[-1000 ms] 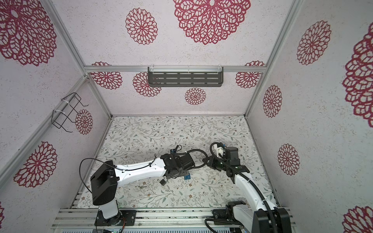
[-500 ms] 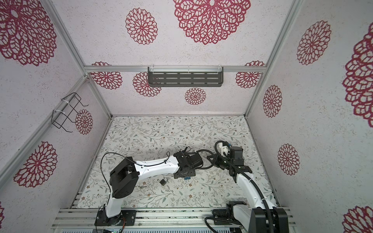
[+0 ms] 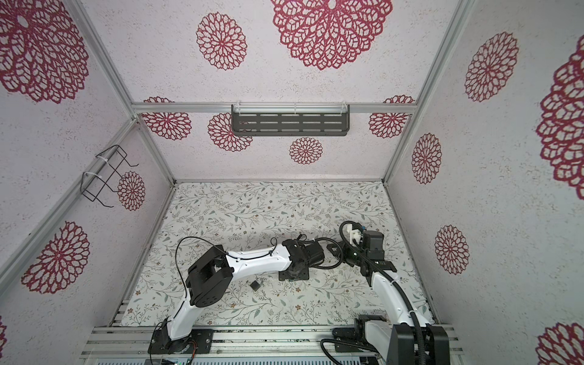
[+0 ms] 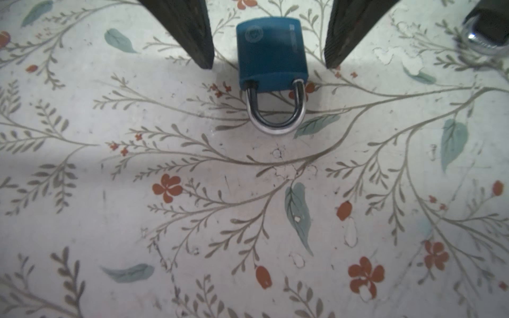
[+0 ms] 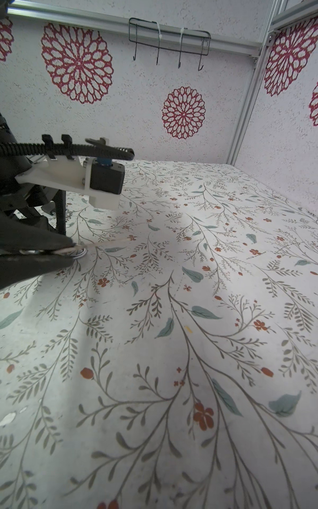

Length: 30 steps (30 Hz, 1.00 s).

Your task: Unlock with the key

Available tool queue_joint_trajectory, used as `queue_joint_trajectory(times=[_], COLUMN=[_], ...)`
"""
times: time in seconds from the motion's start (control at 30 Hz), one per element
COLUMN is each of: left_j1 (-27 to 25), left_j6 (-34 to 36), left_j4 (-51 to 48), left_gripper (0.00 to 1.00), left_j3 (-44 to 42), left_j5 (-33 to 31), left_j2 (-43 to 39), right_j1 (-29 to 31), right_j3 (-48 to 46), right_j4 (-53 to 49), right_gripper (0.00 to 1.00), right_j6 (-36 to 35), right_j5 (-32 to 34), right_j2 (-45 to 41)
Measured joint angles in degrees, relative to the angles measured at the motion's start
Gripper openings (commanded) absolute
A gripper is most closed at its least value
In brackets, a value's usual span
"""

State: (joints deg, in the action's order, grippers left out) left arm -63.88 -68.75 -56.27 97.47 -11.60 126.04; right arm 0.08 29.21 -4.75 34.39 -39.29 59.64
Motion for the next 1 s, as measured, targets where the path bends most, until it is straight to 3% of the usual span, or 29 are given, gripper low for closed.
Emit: queue_joint_trajectory(times=[1.0], left_j1=[0.1], left_j6=[0.2], left_j4=[1.8], left_gripper=[0.49], left_j3=[-2.0], left_j5=[0.8], left_j2=[0.1], right_j1=[0.0], right_j3=[0.0], right_j4=[0.2], right_gripper=[0.00], right_j6=[-0.4], right_j5=[0.0], right_j2=[1.4])
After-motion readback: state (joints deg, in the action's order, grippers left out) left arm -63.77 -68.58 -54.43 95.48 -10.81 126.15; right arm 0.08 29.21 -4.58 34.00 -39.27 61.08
